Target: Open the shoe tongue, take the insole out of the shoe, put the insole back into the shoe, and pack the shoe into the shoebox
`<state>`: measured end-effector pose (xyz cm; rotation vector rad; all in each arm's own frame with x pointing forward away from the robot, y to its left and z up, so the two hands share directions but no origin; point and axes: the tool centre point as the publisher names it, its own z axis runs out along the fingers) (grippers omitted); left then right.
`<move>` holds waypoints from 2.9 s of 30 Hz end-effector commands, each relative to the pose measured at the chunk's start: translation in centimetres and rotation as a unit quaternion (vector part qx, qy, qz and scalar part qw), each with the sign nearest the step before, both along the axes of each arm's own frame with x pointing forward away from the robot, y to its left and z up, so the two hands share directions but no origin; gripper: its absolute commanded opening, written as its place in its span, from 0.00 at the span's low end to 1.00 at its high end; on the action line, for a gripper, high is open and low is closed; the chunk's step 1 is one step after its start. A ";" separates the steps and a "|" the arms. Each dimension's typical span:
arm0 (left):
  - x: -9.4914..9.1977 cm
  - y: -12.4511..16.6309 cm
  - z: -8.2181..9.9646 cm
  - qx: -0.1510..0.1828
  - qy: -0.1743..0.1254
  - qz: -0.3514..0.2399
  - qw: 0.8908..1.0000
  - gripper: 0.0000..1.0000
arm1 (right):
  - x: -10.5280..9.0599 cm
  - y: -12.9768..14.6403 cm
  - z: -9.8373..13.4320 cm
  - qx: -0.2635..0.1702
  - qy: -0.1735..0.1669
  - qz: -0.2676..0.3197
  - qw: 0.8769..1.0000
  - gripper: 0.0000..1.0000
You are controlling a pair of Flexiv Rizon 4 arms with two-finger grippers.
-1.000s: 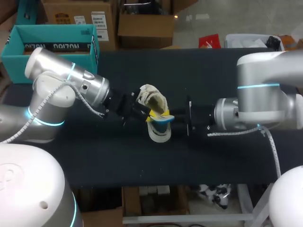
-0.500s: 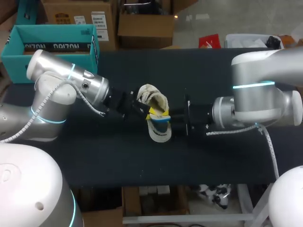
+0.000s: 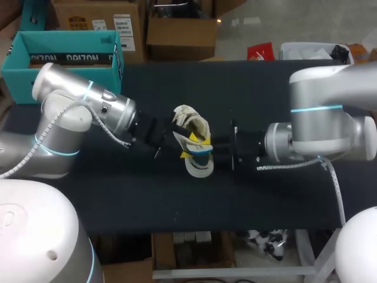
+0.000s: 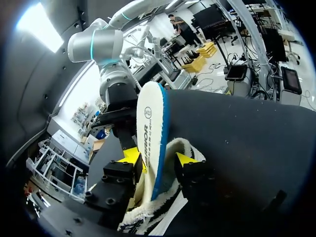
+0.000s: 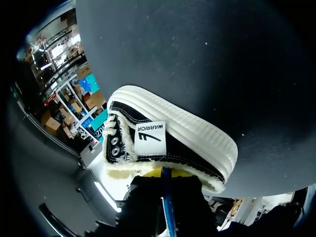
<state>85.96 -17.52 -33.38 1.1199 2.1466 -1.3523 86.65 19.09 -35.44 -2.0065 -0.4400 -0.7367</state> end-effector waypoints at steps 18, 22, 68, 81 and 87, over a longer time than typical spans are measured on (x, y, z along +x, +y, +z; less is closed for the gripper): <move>-1.3 -0.1 0.5 0.003 -0.020 0.017 1.000 0.00 | -0.4 -0.5 -0.1 0.002 0.003 -0.007 1.000 0.00; -1.0 0.0 0.5 0.003 -0.020 0.020 1.000 0.00 | -0.9 -0.4 0.1 0.004 0.007 -0.005 1.000 0.37; 1.8 0.4 -1.3 0.008 0.009 0.056 0.998 0.40 | 1.2 0.3 -1.0 -0.031 0.009 -0.005 0.999 0.00; 0.7 -0.8 -0.7 0.010 -0.012 0.044 0.999 0.00 | 0.3 0.0 -0.9 -0.029 0.013 -0.010 0.999 0.63; 0.7 -0.6 -0.7 0.011 -0.011 0.049 0.999 0.00 | -2.0 -0.3 0.7 -0.046 0.002 -0.030 0.999 0.85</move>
